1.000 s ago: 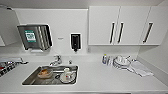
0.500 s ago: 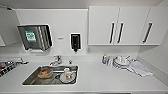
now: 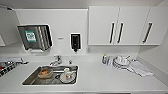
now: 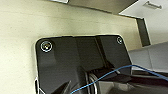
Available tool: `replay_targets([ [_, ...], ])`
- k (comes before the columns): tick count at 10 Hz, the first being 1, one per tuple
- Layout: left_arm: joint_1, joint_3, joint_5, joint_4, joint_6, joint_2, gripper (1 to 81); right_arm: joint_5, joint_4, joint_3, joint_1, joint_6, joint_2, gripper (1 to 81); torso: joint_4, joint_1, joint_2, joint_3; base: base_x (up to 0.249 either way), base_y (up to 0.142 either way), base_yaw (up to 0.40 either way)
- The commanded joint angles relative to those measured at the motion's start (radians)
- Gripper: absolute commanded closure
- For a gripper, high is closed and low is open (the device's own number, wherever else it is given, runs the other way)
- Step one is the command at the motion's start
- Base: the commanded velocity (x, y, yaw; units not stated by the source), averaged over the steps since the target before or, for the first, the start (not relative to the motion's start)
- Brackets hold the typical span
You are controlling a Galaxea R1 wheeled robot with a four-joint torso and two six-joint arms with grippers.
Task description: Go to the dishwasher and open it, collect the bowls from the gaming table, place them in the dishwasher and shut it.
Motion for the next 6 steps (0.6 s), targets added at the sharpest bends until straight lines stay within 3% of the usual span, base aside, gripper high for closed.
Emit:
replay_targets([
  [1, -0.051, 0.183, 0.006, 0.0, 0.005, -0.145, 1.0, -0.048, 0.02, 0.256, 0.078, 0.0, -0.182, 1.0, 0.0, 0.0, 0.0, 0.0, 0.0, 0.0, 0.0],
  [6, -0.054, 0.512, -0.071, 0.003, 0.008, -0.429, 1.0, -0.048, 0.035, 0.321, 0.103, 0.01, -0.262, 1.0, 0.0, 0.0, 0.0, 0.0, 0.0, 0.0, 0.0],
])
